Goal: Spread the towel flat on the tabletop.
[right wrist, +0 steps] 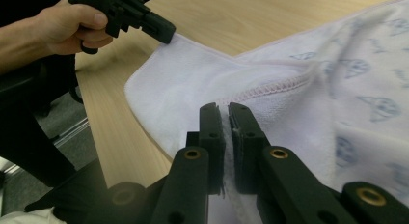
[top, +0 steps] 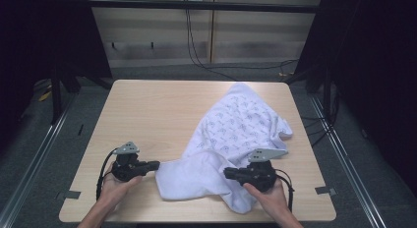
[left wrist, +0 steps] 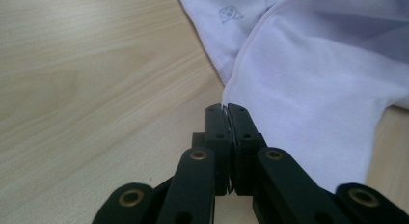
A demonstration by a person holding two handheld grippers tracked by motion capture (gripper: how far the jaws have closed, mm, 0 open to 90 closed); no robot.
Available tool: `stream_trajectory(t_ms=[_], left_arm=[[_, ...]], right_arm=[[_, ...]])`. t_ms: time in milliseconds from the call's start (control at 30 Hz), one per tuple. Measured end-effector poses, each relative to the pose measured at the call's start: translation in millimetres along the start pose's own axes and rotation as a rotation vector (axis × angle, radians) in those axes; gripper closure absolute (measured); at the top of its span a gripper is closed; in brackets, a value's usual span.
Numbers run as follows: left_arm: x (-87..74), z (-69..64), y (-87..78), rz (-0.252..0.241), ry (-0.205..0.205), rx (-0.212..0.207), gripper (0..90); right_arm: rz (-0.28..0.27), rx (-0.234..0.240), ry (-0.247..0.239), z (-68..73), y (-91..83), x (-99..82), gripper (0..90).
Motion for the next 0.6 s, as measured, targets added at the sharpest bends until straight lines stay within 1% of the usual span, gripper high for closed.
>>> stream_trajectory(t_ms=[33,67,100,133,167,200,233,267,300,333,367,400,433,467,500,533,567,600], left_arm=[[1.8,-3.0,-3.0,-0.017,0.004,-0.005,88.6],[3.4,-6.8,-6.3,-0.027,0.012,-0.013,88.6],[4.9,-16.4,-12.4,-0.039,0.04,-0.031,88.6],[4.9,-16.4,-12.4,-0.039,0.04,-0.031,88.6],[3.4,-27.6,-17.8,-0.05,0.057,-0.062,88.5],[3.4,-27.6,-17.8,-0.05,0.057,-0.062,88.5],[1.3,-33.3,-20.6,-0.055,0.06,-0.079,88.6],[-3.6,-45.2,-29.8,-0.069,0.07,-0.1,88.6],[-6.1,-50.6,-35.9,-0.083,0.078,-0.109,88.6],[-6.1,-50.6,-35.9,-0.083,0.078,-0.109,88.5],[-10.9,-61.8,-52.2,-0.132,0.107,-0.108,88.5],[-13.5,-67.2,-60.8,-0.151,0.121,-0.118,88.5],[-16.8,-71.4,-68.9,-0.158,0.133,-0.115,88.5],[-16.8,-71.4,-68.9,-0.158,0.133,-0.115,88.5],[-23.5,-80.0,-83.0,-0.174,0.148,-0.126,88.5],[-23.5,-80.0,-83.0,-0.174,0.148,-0.126,88.5],[-29.7,-88.8,-94.0,-0.186,0.172,-0.15,88.5],[-29.7,-88.8,-94.0,-0.186,0.172,-0.15,88.4]], right_arm=[[-0.014,0.001,0.004,-1.1,-9.0,0.1,85.2],[-0.014,0.001,0.004,-1.1,-9.0,0.1,85.2],[-0.028,-0.002,0.006,-2.4,-26.9,-2.1,85.3],[-0.037,-0.001,0.016,-1.7,-35.4,-4.8,85.4],[-0.033,0.007,0.021,-0.5,-42.6,-8.8,85.4],[-0.02,0.005,0.01,1.6,-49.2,-13.8,85.4],[-0.01,0.003,0.007,5.2,-55.8,-19.3,85.4],[0.001,0.004,-0.004,8.5,-62.3,-25.2,85.4],[0.009,0.005,-0.009,12.0,-68.9,-31.3,85.4],[0.009,0.005,-0.009,12.0,-68.9,-31.3,85.4],[0.017,0.013,-0.015,18.6,-82.3,-44.4,85.0],[0.02,0.019,-0.018,21.9,-88.3,-51.1,84.7],[0.035,0.024,-0.019,25.0,-93.5,-58.0,84.6],[0.035,0.024,-0.019,25.0,-93.5,-58.0,84.6],[0.056,0.036,-0.019,32.1,-101.4,-70.8,84.7],[0.074,0.045,-0.029,36.3,-104.4,-76.8,84.7],[0.091,0.046,-0.042,41.2,-106.9,-82.3,84.6],[0.111,0.057,-0.048,46.2,-109.3,-87.5,84.1]])
Point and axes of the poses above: each handheld gripper's, and its own axes: y roughly forward along the jaws, x roughly out of its top, z roughly to its left, the point moved 3 cm from there along y, roughly forward along the jaws, and after that the axes turned 11 degrees about y, right-handed, at the moved point
